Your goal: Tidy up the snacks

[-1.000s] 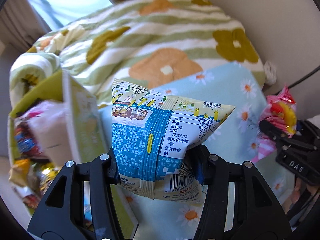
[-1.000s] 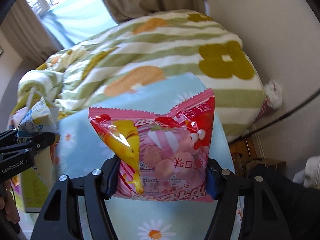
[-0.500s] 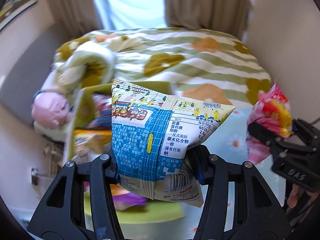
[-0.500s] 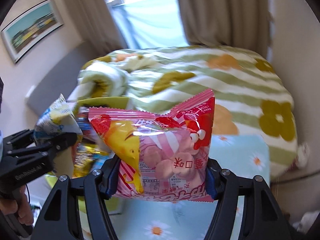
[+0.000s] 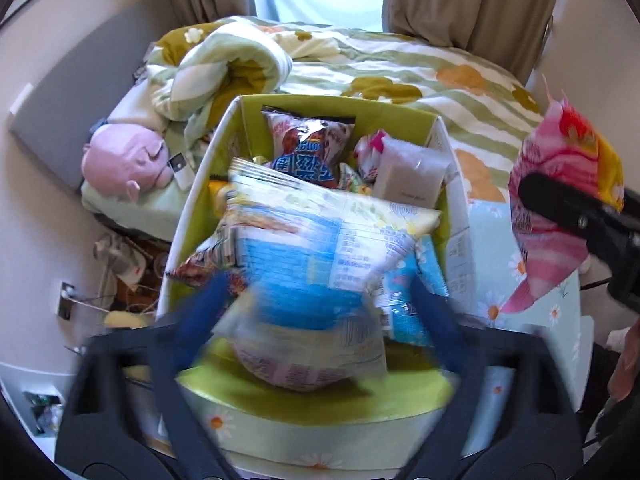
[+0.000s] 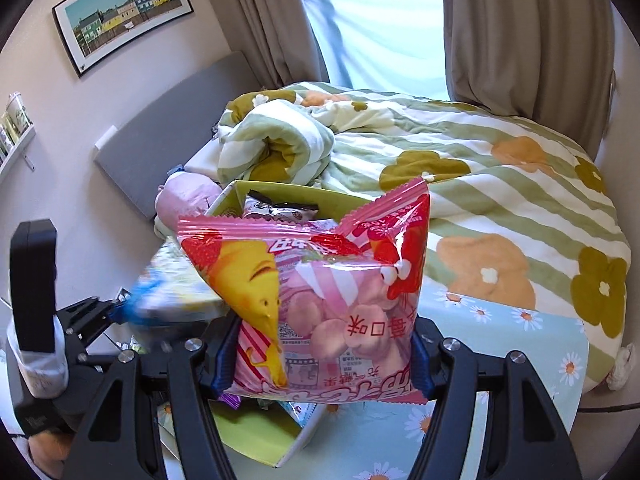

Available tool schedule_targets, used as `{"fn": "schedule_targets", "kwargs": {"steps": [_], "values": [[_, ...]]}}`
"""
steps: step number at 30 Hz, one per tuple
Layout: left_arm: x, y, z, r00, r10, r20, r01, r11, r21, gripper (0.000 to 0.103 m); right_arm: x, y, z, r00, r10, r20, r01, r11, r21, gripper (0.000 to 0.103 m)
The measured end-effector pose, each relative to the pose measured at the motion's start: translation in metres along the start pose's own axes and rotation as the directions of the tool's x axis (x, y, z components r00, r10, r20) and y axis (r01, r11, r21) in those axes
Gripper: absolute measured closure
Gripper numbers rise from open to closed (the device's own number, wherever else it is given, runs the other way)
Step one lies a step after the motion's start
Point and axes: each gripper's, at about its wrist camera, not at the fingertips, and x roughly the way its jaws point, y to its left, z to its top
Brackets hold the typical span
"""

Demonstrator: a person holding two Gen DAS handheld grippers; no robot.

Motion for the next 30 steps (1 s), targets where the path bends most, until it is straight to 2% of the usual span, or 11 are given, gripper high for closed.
{"fn": "schedule_targets", "kwargs": {"steps": [7, 13, 20, 21, 22, 23, 25, 30], "values": [[-0.026, 0.013, 0.002, 0.997, -0.001, 0.073, -0.002, 0.999, 0.042, 0.000, 0.001, 0.006, 0.005, 1.000, -0.010, -0.003, 0.010, 1.000, -0.001, 0.040], [-0.031, 0.039, 0.011, 0.996, -0.004, 0.089, 0.001, 1.000, 0.027, 0.000, 0.013, 0.020, 0.028, 1.000, 0.001, -0.013, -0.001, 1.000, -0.016, 0.040], [-0.025, 0.064, 0.020, 0.996, -0.005, 0.094, 0.002, 0.999, 0.032, 0.000, 0.042, 0.048, 0.048, 0.999, -0.021, -0.046, 0.019, 0.999, -0.047, 0.037], [-0.023, 0.067, 0.020, 0.996, -0.011, 0.093, 0.008, 0.999, 0.034, 0.000, 0.046, 0.051, 0.048, 0.999, -0.026, -0.044, 0.024, 0.999, -0.043, 0.035], [-0.022, 0.069, 0.020, 0.996, -0.015, 0.092, 0.012, 0.999, 0.037, 0.000, 0.050, 0.053, 0.048, 0.999, -0.029, -0.043, 0.028, 0.999, -0.038, 0.028], [-0.021, 0.070, 0.020, 0.996, -0.020, 0.093, 0.016, 0.999, 0.041, 0.000, 0.052, 0.053, 0.047, 0.999, -0.035, -0.038, 0.033, 0.999, -0.032, 0.012], [-0.020, 0.071, 0.018, 0.995, -0.026, 0.095, 0.021, 0.998, 0.055, 0.000, 0.051, 0.054, 0.044, 0.999, -0.045, -0.013, 0.044, 0.999, -0.015, 0.000], [-0.031, 0.068, 0.006, 0.993, -0.021, 0.113, 0.013, 0.997, 0.075, 0.000, 0.027, 0.052, 0.032, 0.996, -0.071, 0.053, 0.069, 0.997, 0.038, 0.000]]}}
